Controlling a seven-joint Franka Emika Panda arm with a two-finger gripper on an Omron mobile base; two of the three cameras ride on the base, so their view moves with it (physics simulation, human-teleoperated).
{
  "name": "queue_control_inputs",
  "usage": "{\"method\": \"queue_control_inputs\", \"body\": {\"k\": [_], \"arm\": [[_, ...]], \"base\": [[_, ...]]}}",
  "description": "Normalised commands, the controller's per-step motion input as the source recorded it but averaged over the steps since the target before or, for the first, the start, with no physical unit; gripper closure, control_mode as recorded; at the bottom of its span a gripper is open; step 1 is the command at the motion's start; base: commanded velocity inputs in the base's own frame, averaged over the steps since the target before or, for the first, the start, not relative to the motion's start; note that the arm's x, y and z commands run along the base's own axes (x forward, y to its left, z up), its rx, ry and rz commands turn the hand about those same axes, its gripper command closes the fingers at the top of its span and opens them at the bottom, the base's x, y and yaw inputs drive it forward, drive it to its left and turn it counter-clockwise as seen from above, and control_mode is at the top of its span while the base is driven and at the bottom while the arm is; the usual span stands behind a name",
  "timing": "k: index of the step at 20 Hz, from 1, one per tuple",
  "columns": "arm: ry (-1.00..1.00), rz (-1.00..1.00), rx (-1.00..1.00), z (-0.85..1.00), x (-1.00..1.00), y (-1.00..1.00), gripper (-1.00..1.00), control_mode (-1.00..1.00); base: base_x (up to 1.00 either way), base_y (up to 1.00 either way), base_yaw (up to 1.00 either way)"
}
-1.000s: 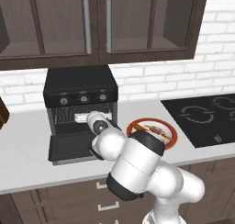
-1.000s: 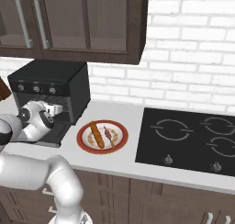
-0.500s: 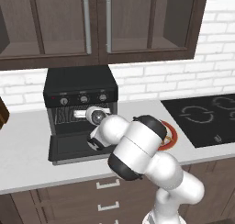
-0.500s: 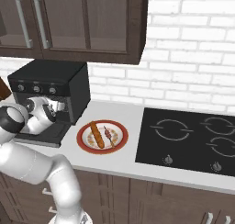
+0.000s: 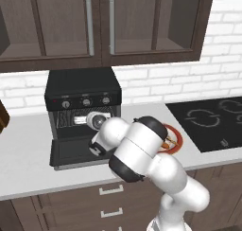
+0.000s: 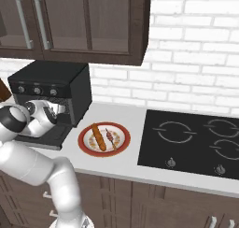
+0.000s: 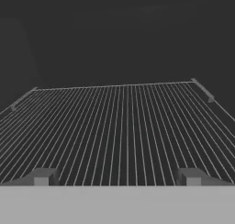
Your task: Pick up the kebab skewer and baguette bread, and place them inside the toaster oven. Close the toaster oven door and start by setting the timer.
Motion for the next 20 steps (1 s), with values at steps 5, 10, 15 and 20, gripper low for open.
{"method": "queue_control_inputs", "body": {"k": [5, 10, 15, 20], "arm": [[0.01, 0.0, 0.0, -0.01, 0.27, 0.07, -1.0, -1.0], [0.02, 0.0, 0.0, -0.28, 0.09, 0.01, -1.0, -1.0], [0.0, 0.0, 0.0, -0.38, 0.03, 0.0, -1.0, -1.0], [0.05, 0.0, 0.0, -0.6, -0.22, 0.0, -1.0, -1.0]], "base": [[0.0, 0.0, 0.0], [0.0, 0.0, 0.0], [0.0, 0.0, 0.0], [0.0, 0.0, 0.0]]}}
